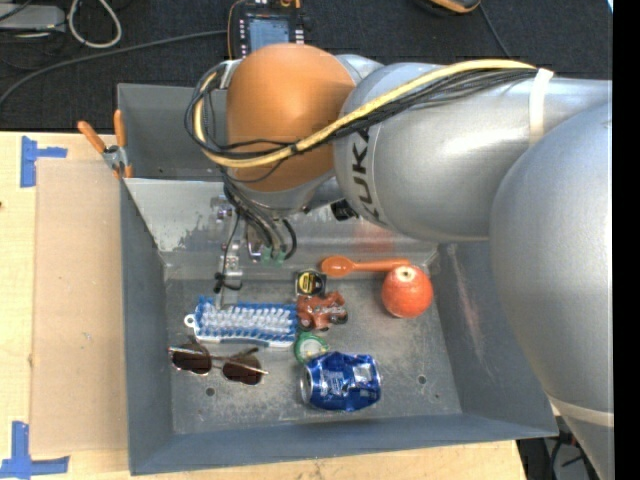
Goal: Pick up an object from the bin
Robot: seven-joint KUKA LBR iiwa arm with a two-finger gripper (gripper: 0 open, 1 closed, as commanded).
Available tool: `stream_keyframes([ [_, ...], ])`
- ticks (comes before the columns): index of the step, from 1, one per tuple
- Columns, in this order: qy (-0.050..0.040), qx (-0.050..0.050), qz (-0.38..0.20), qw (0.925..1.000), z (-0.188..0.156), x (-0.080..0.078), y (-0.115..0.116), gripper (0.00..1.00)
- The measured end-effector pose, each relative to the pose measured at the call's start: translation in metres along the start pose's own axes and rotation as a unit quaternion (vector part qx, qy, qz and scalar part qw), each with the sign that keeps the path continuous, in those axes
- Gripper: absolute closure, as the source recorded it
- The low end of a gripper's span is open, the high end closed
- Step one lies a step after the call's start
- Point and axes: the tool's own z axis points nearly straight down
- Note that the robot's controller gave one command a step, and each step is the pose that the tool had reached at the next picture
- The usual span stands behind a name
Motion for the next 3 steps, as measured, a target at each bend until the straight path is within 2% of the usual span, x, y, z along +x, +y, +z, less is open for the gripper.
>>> stream_keyframes([
  [1,-0.0041,-0.001,0.003,1.0000,-0.005,-0.002,-0.002,0.00],
  [2,-0.0042,-0.001,-0.043,0.9991,0.137,0.038,-0.076,0.00],
  [3,-0.0119,-0.003,-0.085,0.9963,0.069,0.034,-0.082,0.00],
])
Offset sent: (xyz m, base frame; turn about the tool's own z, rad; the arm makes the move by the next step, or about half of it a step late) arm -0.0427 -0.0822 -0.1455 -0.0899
